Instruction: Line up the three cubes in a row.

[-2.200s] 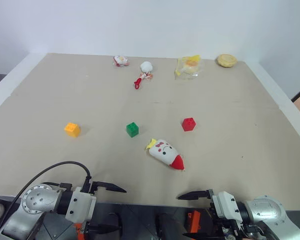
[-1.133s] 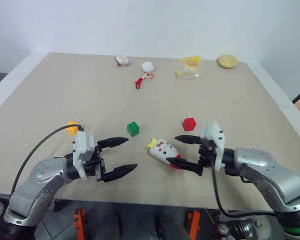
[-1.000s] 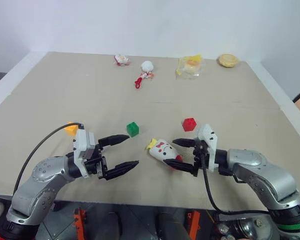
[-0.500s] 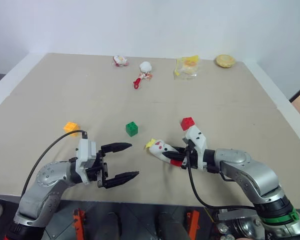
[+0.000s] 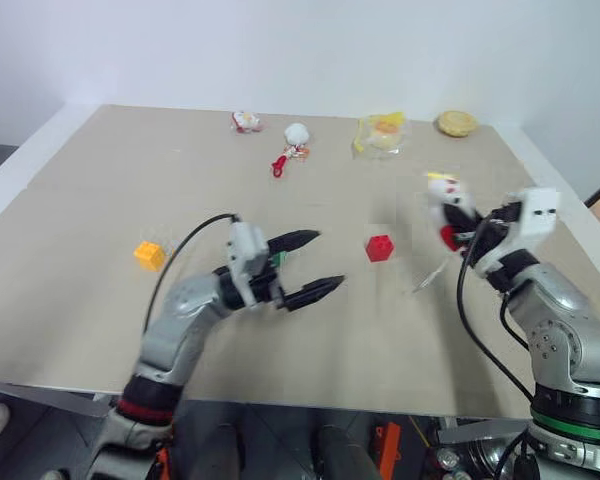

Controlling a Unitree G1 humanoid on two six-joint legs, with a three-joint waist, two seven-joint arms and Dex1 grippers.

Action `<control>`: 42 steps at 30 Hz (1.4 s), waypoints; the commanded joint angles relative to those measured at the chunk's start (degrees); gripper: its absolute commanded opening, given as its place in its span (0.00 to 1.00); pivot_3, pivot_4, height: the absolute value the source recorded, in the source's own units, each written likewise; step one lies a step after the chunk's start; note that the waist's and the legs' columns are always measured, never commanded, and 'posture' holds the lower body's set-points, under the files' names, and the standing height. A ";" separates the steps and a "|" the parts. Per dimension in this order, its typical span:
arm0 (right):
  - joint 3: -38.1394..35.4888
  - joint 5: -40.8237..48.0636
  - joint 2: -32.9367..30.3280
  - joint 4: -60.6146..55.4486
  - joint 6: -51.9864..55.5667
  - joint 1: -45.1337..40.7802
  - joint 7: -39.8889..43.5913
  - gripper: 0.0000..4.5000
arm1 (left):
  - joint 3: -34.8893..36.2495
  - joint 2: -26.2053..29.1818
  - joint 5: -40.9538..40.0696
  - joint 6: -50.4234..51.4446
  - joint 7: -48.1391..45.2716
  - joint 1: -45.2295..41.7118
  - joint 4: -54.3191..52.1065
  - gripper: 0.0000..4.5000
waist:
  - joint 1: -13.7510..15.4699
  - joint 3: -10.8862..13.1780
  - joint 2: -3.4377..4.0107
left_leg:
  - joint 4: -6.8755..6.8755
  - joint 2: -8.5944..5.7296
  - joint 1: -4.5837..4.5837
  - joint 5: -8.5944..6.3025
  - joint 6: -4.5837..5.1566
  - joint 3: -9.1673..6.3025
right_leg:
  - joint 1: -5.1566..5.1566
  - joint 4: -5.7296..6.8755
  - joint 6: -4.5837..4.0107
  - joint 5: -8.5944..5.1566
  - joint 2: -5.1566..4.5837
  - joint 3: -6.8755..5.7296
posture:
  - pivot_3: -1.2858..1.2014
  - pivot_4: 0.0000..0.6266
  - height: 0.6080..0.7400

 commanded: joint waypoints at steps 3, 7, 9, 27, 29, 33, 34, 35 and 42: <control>-5.80 -5.83 -0.05 6.12 0.06 0.33 -10.14 0.00 | -4.30 -6.15 4.09 -2.04 1.46 -5.47 5.24 1.00 | -0.27 -0.05 0.12 | -0.12 -0.01 0.03 0.00 0.01 0.00 | -0.01 0.00 0.19 0.12 0.03 0.05 | 0.52 0.24 0.98; -8.91 -6.96 -0.62 9.90 1.04 0.24 -13.38 0.00 | -5.97 -8.71 6.68 -2.58 2.33 -7.77 8.24 1.00 | -0.46 -0.09 0.26 | -0.15 -0.04 0.04 0.00 0.01 0.01 | -0.02 0.00 0.23 0.10 0.02 0.08 | 0.52 0.24 0.98; -10.34 -7.23 -1.02 11.38 0.99 0.31 -14.23 0.22 | -6.41 -9.73 7.83 -2.79 3.25 -8.43 9.20 1.00 | -0.49 -0.10 0.31 | -0.15 -0.04 0.06 0.01 0.02 0.01 | -0.02 0.00 0.24 0.09 0.03 0.10 | 0.52 0.24 0.98; -3.10 -3.39 2.17 4.87 -6.42 -1.49 -2.65 0.99 | -2.81 -5.15 7.71 -1.82 4.97 -1.88 2.95 1.00 | -0.96 -0.11 0.59 | -0.21 -0.11 0.14 0.13 0.23 0.00 | -0.04 0.00 0.08 0.09 0.11 0.32 | 0.52 0.24 0.98; -0.08 -1.65 4.10 2.64 -5.10 -2.09 -0.62 0.99 | -1.94 -3.11 7.87 -2.37 4.80 0.50 1.99 1.00 | -0.99 -0.13 0.62 | -0.28 -0.08 0.20 0.13 0.23 -0.05 | -0.02 0.00 0.04 0.10 0.18 0.38 | 0.52 0.24 0.98; 6.38 -1.68 7.23 0.52 -3.57 -2.97 0.69 0.99 | -0.03 -0.44 7.83 -2.58 5.70 3.48 0.63 1.00 | -0.69 -0.12 0.64 | -0.32 -0.07 0.17 0.14 0.23 -0.12 | -0.04 0.00 0.01 0.10 0.21 0.31 | 0.52 0.24 0.98; 7.57 -1.87 7.90 0.58 -3.53 -3.21 0.87 0.99 | 0.30 -0.08 7.77 -2.66 5.89 3.82 0.50 1.00 | -0.64 -0.12 0.64 | -0.30 -0.07 0.15 0.14 0.22 -0.12 | -0.05 0.00 0.01 0.09 0.20 0.31 | 0.52 0.24 0.98; 8.79 -2.12 8.77 0.71 -3.45 -3.48 0.80 0.99 | 0.66 0.19 7.63 -2.64 6.01 4.06 0.40 1.00 | -0.54 -0.12 0.64 | -0.29 -0.08 0.12 0.14 0.22 -0.12 | -0.05 0.00 0.01 0.09 0.20 0.32 | 0.52 0.24 0.98; 13.89 -6.16 12.95 4.76 -3.99 -4.44 -1.91 0.99 | 1.97 0.44 6.87 -2.19 7.09 4.06 -0.06 1.00 | -0.50 -0.12 0.64 | -0.25 -0.11 0.02 0.15 0.20 -0.13 | -0.05 -0.05 0.04 0.07 0.18 0.34 | 0.52 0.24 0.98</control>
